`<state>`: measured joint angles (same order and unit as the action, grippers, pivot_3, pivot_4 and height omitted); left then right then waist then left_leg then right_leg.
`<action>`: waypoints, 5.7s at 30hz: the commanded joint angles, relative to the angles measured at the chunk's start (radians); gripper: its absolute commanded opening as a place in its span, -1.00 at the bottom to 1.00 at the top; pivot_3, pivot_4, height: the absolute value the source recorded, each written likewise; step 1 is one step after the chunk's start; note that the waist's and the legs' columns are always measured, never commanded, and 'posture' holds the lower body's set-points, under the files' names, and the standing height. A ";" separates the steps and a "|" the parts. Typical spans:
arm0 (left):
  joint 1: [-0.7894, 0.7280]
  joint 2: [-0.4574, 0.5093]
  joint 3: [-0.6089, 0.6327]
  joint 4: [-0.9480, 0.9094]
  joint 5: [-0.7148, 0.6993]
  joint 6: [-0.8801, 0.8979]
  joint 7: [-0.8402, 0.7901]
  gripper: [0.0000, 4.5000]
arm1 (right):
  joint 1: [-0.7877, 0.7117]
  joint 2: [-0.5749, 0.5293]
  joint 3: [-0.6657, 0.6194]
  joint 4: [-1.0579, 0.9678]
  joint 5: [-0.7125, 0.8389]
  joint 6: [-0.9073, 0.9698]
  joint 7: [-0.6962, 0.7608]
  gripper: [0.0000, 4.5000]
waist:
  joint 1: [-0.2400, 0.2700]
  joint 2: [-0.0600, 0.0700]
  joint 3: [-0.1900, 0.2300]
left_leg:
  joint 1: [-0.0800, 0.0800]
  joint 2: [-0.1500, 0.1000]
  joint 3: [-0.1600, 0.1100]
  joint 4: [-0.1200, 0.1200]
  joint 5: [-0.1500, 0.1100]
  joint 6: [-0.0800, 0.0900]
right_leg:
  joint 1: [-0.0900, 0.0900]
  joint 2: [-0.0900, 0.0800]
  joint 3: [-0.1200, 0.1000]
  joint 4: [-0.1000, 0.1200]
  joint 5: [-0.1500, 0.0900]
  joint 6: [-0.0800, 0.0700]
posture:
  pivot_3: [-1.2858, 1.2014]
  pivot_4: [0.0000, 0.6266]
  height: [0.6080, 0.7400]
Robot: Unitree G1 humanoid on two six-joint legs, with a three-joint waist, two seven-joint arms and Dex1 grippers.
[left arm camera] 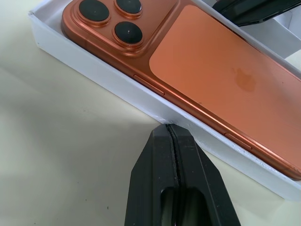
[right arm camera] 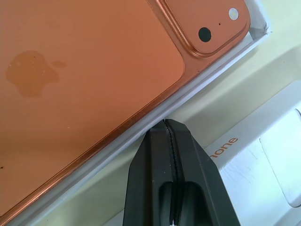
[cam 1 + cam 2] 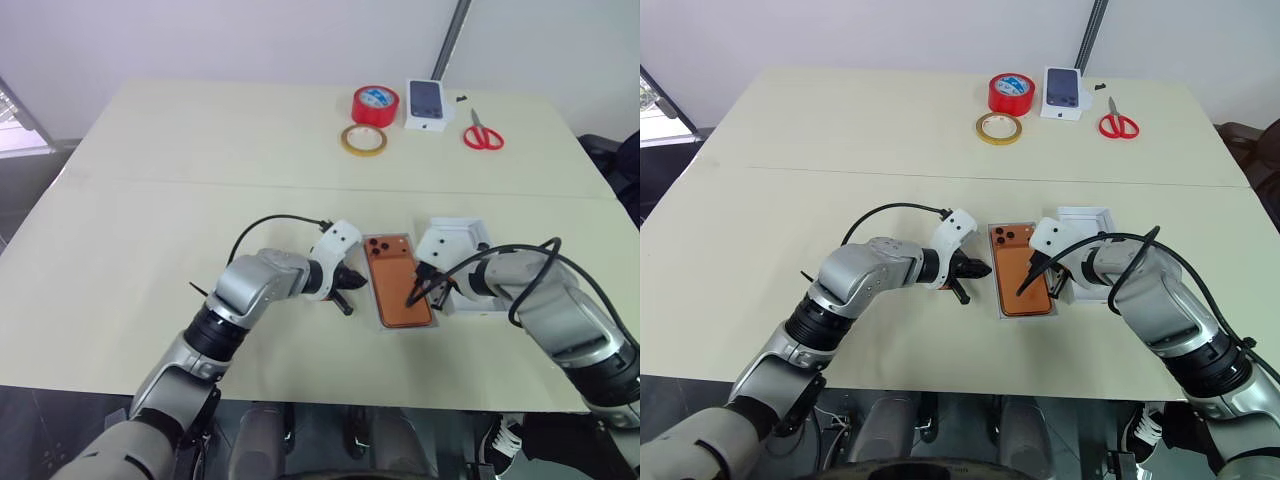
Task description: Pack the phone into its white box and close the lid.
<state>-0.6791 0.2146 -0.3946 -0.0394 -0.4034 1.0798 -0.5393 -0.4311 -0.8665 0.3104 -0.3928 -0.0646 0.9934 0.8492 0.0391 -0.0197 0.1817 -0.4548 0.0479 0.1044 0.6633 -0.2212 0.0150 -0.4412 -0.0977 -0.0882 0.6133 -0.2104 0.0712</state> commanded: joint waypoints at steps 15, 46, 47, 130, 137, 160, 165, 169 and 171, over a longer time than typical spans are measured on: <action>0.048 0.033 0.127 -0.105 -0.016 -0.033 -0.009 -0.98 | -0.077 -0.090 -0.188 -0.031 0.159 0.019 0.110 -1.00 | -0.004 0.000 0.000 | 0.000 0.000 0.000 0.000 0.000 0.000 | -0.001 0.001 0.000 0.001 0.000 0.000 | 0.03 -0.52 0.85; 0.371 0.299 0.245 -0.387 -0.057 -0.448 -0.283 -1.00 | -0.244 0.135 -0.300 0.271 0.433 0.621 -0.375 -0.27 | -0.006 0.002 0.000 | -0.003 0.001 0.001 0.002 0.000 0.000 | -0.002 0.001 0.000 0.003 0.001 0.000 | 0.03 -0.52 0.85; 0.374 0.299 0.247 -0.388 -0.057 -0.450 -0.281 -1.00 | -0.245 0.136 -0.300 0.271 0.445 0.621 -0.388 -0.49 | -0.005 0.002 0.000 | -0.003 0.001 0.001 0.002 0.000 0.000 | -0.002 0.001 0.000 0.003 0.001 0.000 | 0.03 -0.52 0.85; 0.218 0.044 0.169 -0.144 0.078 -0.539 -0.136 -1.00 | -0.071 0.112 -0.469 0.268 1.988 0.265 -1.276 0.28 | -0.039 0.010 -0.004 | -0.002 0.002 0.000 0.002 -0.001 0.002 | -0.001 0.003 0.001 0.003 0.000 0.002 | 0.03 -0.52 0.85; 0.215 0.024 0.147 -0.156 0.076 -0.527 -0.136 -1.00 | -0.111 -0.056 -0.409 0.301 1.700 0.332 -0.955 0.28 | -0.026 0.010 -0.004 | -0.002 0.002 0.000 0.003 -0.001 0.002 | -0.001 0.003 0.001 0.003 0.000 0.002 | 0.03 -0.52 0.85; 0.208 0.009 0.134 -0.172 0.057 -0.519 -0.155 -1.00 | -0.099 -0.001 -0.467 0.413 1.942 0.268 -0.955 0.98 | -0.025 0.009 -0.005 | -0.002 0.001 0.000 0.004 -0.002 0.004 | 0.000 0.002 0.001 0.002 0.002 0.004 | 0.03 -0.52 0.85; 0.204 0.007 0.136 -0.166 0.058 -0.522 -0.155 -1.00 | -0.095 -0.021 -0.473 0.419 2.020 0.227 -0.990 0.98 | -0.025 0.009 -0.005 | -0.002 0.001 0.000 0.004 -0.002 0.004 | 0.000 0.002 0.001 0.002 0.002 0.005 | 0.03 -0.52 0.85; 0.198 -0.003 0.136 -0.164 0.055 -0.523 -0.153 -1.00 | -0.079 -0.037 -0.471 0.418 2.036 0.208 -0.996 0.98 | -0.024 0.009 -0.005 | -0.002 0.001 0.000 0.004 -0.002 0.004 | 0.000 0.002 0.001 0.002 0.002 0.005 | 0.03 -0.52 0.85; 0.195 -0.008 0.135 -0.162 0.054 -0.522 -0.152 -1.00 | -0.072 -0.042 -0.471 0.418 2.033 0.201 -0.994 0.98 | -0.024 0.009 -0.005 | -0.002 0.001 0.000 0.004 -0.002 0.004 | 0.000 0.002 0.001 0.002 0.002 0.005 | 0.03 -0.52 0.85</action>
<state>-0.4674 0.2147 -0.2600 -0.1731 -0.3372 0.5642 -0.6890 -0.5027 -0.8843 -0.1305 0.0276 1.9411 1.2138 -0.1490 0.0146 -0.0105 0.1769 -0.4572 0.0489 0.1048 0.6671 -0.2228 0.0186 -0.4409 -0.0957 -0.0871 0.6153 -0.2086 0.0759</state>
